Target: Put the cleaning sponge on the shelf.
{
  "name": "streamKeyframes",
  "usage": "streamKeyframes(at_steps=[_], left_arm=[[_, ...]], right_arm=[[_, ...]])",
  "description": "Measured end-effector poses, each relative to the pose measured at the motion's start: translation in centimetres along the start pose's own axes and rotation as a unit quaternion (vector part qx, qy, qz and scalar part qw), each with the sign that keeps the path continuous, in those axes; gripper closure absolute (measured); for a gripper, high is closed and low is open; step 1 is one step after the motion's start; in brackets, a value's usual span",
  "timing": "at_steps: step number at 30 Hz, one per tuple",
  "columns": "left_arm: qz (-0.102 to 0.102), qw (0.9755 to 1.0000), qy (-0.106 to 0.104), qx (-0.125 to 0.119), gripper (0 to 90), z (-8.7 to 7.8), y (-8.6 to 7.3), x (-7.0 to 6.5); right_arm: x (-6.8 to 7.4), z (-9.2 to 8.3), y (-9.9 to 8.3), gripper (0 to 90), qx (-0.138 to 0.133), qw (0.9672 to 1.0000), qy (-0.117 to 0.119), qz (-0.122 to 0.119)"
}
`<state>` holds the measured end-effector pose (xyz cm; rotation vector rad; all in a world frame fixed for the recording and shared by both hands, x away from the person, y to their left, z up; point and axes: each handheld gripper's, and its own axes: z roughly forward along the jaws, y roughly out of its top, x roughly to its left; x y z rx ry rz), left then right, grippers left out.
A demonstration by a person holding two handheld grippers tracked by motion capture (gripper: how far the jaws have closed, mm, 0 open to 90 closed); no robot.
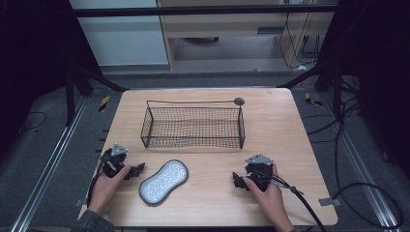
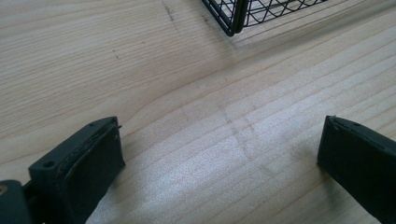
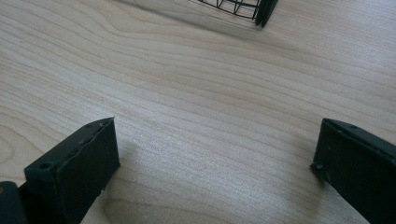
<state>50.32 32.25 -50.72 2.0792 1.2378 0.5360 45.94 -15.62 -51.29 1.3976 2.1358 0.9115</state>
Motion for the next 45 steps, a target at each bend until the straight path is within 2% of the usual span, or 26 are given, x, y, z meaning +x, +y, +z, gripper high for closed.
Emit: streamKeyframes(at_steps=[3,7,10,17,19,23,24,26,30,31,35,43,45], left_arm=[[-0.001,1.0000,0.004,0.005,3.1,-0.4,0.3,-0.2],[-0.001,1.0000,0.001,-0.006,2.8,-1.0,0.6,-0.6],[0.008,0.9999,-0.002,-0.008,2.9,-1.9,1.0,-1.2],[0.017,0.9994,-0.027,-0.015,3.4,-3.7,1.5,-2.2],[0.018,0.9994,-0.026,-0.015,3.3,-3.9,1.6,-2.4],[0.030,0.9989,-0.033,-0.013,3.2,-4.5,2.2,-3.1],[0.037,0.9985,-0.039,-0.010,3.2,-4.7,2.5,-3.7],[0.043,0.9982,-0.041,-0.007,3.1,-4.8,2.6,-4.1],[0.071,0.9959,-0.055,0.011,3.2,-4.4,3.0,-6.2],[0.071,0.9959,-0.055,0.011,3.3,-4.4,3.0,-6.2],[0.087,0.9942,-0.060,0.018,3.1,-4.0,3.1,-7.7],[0.103,0.9919,-0.064,0.037,3.1,-3.5,3.0,-9.0],[0.110,0.9904,-0.072,0.044,3.1,-3.4,2.9,-9.3]], right_arm=[[0.0,0.0,0.0,0.4,-0.001,1.0000,-0.001,-0.003],[0.0,0.0,0.0,0.4,-0.001,1.0000,0.002,-0.002],[0.0,-0.1,-0.1,0.4,0.000,1.0000,0.003,-0.004],[0.0,-0.1,-0.1,0.4,-0.001,1.0000,0.003,-0.006],[0.0,-0.1,-0.1,0.4,-0.001,1.0000,0.004,-0.006],[0.0,-0.1,-0.1,0.4,-0.001,1.0000,0.003,-0.006],[0.0,-0.1,-0.1,0.4,-0.001,1.0000,0.003,-0.007],[0.0,-0.1,-0.1,0.4,-0.001,1.0000,0.004,-0.006],[0.0,-0.1,-0.1,0.4,0.000,1.0000,0.004,-0.006],[0.0,-0.1,-0.1,0.4,0.000,1.0000,0.004,-0.006],[0.0,-0.1,-0.1,0.4,-0.001,1.0000,0.004,-0.006],[0.0,-0.1,-0.2,0.4,-0.001,1.0000,0.005,-0.007],[0.0,-0.1,-0.2,0.4,-0.001,1.0000,0.005,-0.006]])
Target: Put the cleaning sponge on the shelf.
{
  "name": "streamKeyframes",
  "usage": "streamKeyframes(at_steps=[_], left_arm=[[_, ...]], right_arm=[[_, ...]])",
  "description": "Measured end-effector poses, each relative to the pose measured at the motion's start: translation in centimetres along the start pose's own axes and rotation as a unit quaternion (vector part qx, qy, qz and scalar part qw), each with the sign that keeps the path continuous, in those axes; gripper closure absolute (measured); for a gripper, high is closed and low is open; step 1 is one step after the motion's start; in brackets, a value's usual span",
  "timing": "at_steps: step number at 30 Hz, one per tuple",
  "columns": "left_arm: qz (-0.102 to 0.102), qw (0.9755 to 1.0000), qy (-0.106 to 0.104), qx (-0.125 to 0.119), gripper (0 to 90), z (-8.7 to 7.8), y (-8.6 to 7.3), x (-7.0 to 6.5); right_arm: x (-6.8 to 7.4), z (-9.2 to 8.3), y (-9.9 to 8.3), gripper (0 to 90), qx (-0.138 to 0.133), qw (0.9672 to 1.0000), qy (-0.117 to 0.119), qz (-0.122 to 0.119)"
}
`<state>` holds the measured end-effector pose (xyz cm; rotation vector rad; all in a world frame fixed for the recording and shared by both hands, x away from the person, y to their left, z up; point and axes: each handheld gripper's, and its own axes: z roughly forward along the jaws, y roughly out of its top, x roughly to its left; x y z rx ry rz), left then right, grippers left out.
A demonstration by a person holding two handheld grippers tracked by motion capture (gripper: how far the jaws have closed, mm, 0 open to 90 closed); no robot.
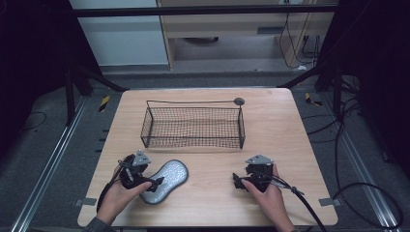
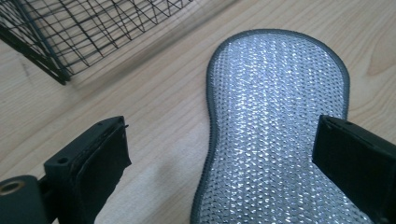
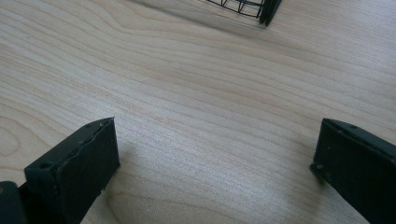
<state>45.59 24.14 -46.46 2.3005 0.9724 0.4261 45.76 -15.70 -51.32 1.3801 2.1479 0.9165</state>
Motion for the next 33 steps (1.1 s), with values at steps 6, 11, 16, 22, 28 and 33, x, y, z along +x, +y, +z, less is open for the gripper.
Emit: streamKeyframes(at_steps=[6,11,16,22,28,33], left_arm=[[0.008,0.9999,-0.008,0.007,3.2,0.4,0.0,-0.4],[0.013,0.9996,-0.019,0.013,3.1,1.1,0.1,-1.1],[0.018,0.9993,-0.025,0.019,3.0,1.5,0.1,-1.4],[0.017,0.9991,-0.031,0.022,3.0,1.8,0.2,-1.7],[0.023,0.9988,-0.033,0.029,3.0,2.3,0.4,-2.2],[0.024,0.9984,-0.040,0.033,3.1,2.6,0.5,-2.5]], right_arm=[[0.0,0.0,0.0,0.4,0.000,1.0000,0.000,0.000],[0.0,0.0,0.0,0.4,0.000,1.0000,0.000,0.000],[0.0,0.0,0.0,0.4,0.000,1.0000,0.000,0.000],[0.0,0.0,0.0,0.4,0.000,1.0000,0.000,0.000],[0.0,0.0,0.0,0.4,0.000,1.0000,0.000,0.000],[0.0,0.0,0.0,0.4,0.000,1.0000,0.001,-0.001]])
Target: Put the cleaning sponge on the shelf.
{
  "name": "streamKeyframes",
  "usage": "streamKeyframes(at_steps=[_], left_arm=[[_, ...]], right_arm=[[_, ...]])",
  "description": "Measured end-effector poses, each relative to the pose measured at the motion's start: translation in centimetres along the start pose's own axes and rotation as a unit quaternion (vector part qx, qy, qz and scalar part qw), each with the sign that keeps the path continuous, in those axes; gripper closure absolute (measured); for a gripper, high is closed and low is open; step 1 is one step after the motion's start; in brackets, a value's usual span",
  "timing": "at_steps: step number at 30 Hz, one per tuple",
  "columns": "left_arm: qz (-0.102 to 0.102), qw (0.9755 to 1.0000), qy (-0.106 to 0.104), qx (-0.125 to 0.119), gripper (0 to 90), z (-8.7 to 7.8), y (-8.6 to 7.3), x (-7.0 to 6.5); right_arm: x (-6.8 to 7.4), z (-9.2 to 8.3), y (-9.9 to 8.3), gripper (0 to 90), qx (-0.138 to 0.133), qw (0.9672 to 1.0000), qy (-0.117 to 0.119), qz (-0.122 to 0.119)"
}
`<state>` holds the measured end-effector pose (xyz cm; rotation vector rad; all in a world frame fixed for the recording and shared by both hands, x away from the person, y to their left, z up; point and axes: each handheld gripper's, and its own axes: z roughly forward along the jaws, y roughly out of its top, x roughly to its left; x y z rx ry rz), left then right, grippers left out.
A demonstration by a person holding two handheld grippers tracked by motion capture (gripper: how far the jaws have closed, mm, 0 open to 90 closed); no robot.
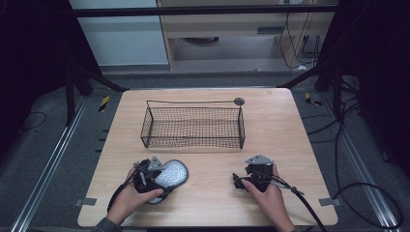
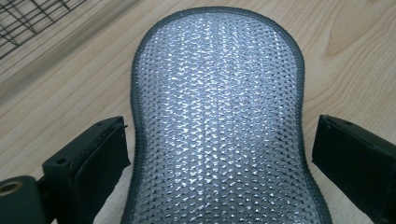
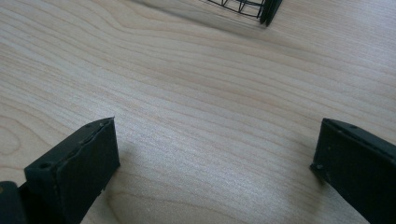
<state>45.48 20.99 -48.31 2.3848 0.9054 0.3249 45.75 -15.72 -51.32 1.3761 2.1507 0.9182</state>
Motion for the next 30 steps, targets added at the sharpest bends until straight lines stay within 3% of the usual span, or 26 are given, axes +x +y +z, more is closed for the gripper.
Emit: streamKeyframes(at_steps=[30], left_arm=[[-0.011,0.9998,-0.008,0.015,2.2,0.91,-0.57,1.00]], right_arm=[[-0.01,-0.01,-0.01,0.4,0.000,1.0000,0.001,-0.003]])
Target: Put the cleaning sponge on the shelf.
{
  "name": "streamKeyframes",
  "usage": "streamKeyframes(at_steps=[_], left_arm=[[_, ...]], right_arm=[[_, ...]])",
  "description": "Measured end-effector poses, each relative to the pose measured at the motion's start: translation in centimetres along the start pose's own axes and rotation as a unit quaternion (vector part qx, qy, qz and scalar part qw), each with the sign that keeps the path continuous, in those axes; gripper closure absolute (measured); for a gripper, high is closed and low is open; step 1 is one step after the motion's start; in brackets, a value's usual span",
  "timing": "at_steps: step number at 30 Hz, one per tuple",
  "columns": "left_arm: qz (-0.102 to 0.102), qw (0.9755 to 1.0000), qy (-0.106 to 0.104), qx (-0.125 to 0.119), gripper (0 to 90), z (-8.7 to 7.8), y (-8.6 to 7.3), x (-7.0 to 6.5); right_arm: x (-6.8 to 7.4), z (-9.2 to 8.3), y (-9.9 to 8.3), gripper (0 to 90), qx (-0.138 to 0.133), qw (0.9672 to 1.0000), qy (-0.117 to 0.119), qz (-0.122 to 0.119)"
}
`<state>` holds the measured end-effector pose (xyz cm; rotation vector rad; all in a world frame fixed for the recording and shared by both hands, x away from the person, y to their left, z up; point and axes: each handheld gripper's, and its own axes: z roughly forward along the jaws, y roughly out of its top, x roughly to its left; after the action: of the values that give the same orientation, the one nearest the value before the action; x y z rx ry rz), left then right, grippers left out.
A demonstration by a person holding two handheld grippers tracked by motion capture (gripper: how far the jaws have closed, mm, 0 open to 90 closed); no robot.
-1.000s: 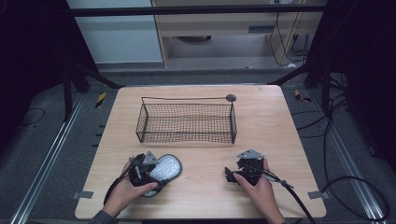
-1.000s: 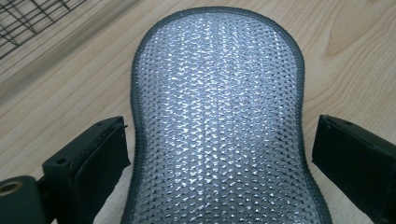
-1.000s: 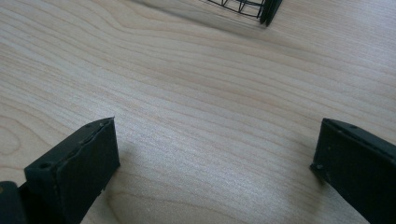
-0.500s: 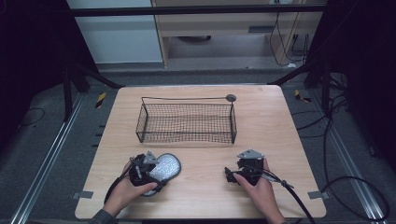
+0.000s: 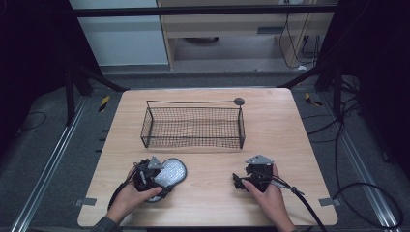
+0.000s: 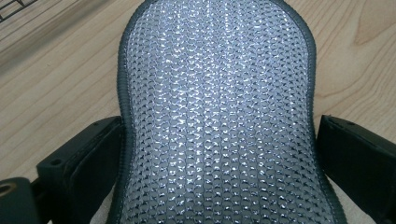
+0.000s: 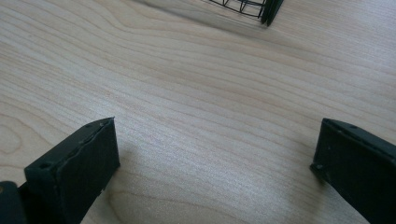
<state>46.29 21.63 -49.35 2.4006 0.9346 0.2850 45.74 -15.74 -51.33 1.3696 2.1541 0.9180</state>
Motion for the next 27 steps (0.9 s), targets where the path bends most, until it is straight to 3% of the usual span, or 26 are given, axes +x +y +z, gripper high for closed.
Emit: streamKeyframes(at_steps=[13,27], left_arm=[[0.021,0.9997,0.002,0.013,7.6,-0.32,0.29,-0.05],[0.028,0.9995,0.004,0.011,9.4,-0.68,0.40,-0.06]], right_arm=[[0.00,-0.01,-0.01,0.4,0.000,1.0000,0.001,-0.001],[0.02,-0.02,-0.01,0.4,0.001,1.0000,0.001,-0.001]])
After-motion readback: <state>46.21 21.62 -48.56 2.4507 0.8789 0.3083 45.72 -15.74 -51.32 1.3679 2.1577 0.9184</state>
